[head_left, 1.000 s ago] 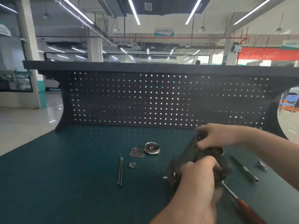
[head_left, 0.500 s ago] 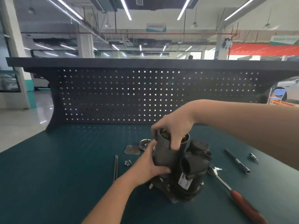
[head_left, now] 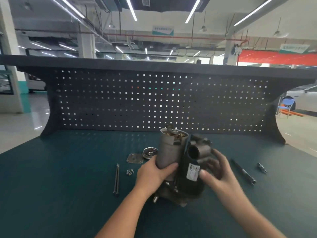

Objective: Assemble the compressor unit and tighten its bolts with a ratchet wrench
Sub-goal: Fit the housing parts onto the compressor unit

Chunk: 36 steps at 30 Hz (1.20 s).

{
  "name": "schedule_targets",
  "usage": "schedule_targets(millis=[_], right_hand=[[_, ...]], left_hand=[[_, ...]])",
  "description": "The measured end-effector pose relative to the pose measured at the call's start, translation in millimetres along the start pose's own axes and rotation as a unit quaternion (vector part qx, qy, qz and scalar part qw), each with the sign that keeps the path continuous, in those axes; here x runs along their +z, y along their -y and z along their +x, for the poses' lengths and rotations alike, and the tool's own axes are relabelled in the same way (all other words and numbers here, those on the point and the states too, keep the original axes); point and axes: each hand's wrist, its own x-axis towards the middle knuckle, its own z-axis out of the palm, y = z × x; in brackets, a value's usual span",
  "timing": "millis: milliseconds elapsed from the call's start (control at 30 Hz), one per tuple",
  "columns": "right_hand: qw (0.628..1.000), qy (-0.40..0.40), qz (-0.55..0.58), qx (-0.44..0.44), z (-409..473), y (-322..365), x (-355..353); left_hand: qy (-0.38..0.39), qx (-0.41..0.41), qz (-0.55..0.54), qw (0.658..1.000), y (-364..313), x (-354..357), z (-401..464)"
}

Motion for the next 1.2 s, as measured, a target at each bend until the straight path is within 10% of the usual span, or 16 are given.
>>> schedule_targets(millis=[333, 433, 600, 800, 933, 1067, 1200], right_hand=[[0.984, -0.176, -0.029, 0.02, 31.9, -47.3, 20.4], [0.978, -0.207, 0.0, 0.034, 36.8, -56.3, 10.0], [0.979, -0.203, -0.004, 0.001, 38.2, -60.3, 6.6], [0.983, -0.166, -0.03, -0.079, 30.8, -55.9, 15.3], [0.981, -0.147, -0.078, -0.103, 24.8, -54.7, 15.5], [0.979, -0.153, -0.087, -0.102, 25.5, -55.9, 14.7], [0.976, -0.155, -0.091, -0.124, 23.2, -58.0, 13.1]], left_hand=[[0.03, -0.108, -0.087, 0.99, 22.5, -15.9, 65.7], [-0.019, -0.098, 0.071, 0.992, 42.1, -23.1, 119.0], [0.166, -0.073, 0.311, 0.933, 70.5, -9.3, 173.4], [0.165, -0.079, 0.311, 0.933, 84.5, -2.2, 189.1], [0.041, -0.158, 0.036, 0.986, 65.3, -17.1, 179.7], [0.074, -0.208, -0.491, 0.843, 27.1, -43.9, 156.4], [0.131, -0.101, -0.581, 0.797, -18.5, -68.6, 116.7]])
